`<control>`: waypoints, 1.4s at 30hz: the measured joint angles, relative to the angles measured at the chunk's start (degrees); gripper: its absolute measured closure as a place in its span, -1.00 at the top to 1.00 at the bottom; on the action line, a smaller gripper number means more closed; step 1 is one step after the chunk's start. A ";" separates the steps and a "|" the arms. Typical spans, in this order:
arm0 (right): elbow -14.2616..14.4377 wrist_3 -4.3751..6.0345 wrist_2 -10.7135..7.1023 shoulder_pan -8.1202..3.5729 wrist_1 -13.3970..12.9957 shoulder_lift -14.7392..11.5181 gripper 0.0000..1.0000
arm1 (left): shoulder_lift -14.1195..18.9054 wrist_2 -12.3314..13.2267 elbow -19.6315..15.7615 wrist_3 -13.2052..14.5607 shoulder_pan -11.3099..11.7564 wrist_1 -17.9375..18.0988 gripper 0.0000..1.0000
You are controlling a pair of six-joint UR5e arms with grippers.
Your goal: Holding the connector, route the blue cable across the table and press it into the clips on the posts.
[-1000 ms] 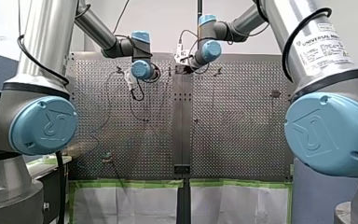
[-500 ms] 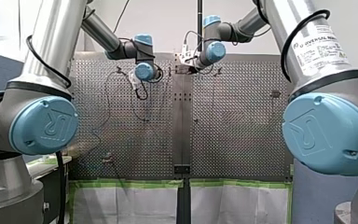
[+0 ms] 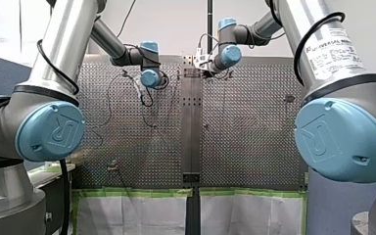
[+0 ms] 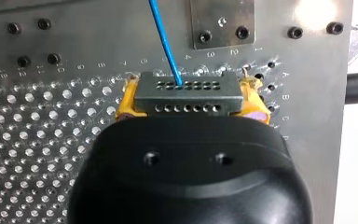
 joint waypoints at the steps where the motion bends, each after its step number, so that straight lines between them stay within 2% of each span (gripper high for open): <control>1: 0.00 0.00 -0.12 -0.15 -0.10 0.04 -1.00 | 0.00 0.06 0.00 -0.01 0.07 -0.02 -1.00; 10: -0.38 -0.20 -1.38 -1.05 -0.40 0.43 -1.00 | 0.00 0.25 0.00 0.05 -0.32 -0.87 -1.00; 12: -0.41 -0.29 -1.45 -1.12 -0.38 0.47 -1.00 | 0.01 0.24 0.00 0.03 -0.48 -1.35 -0.49; 13: -0.42 -0.34 -1.46 -1.14 -0.36 0.49 -1.00 | 0.01 0.22 0.00 0.03 -0.60 -1.76 -0.49; 14: -0.43 -0.37 -1.47 -1.15 -0.35 0.51 -1.00 | 0.01 0.19 0.00 0.02 -0.69 -2.10 -0.21; 15: -0.43 -0.39 -1.48 -1.16 -0.34 0.52 -1.00 | 0.01 0.15 0.00 0.01 -0.80 -2.43 0.44; 16: -0.43 -0.41 -1.47 -1.19 -0.31 0.52 -1.00 | 0.03 0.01 0.00 0.03 -0.96 -2.90 0.44; 17: -0.44 -0.42 -1.47 -1.21 -0.29 0.52 -1.00 | 0.05 -0.17 0.00 0.06 -1.09 -3.31 0.80; 18: -0.44 -0.42 -1.46 -1.24 -0.28 0.51 -1.00 | 0.06 -0.43 0.00 0.10 -1.23 -3.76 1.00; 27: -0.45 -0.38 -1.35 -1.62 -0.24 0.39 -1.00 | 1.10 -4.63 -0.17 2.18 -2.78 -8.35 1.00; 34: -0.45 -0.20 -1.30 -2.07 -0.17 0.20 -1.00 | 4.04 -7.77 -2.71 2.63 -4.92 -11.79 1.00; 42: -0.45 -0.10 -1.30 -2.43 -0.08 0.11 -1.00 | 8.06 -8.27 -6.73 3.40 -7.69 -15.68 1.00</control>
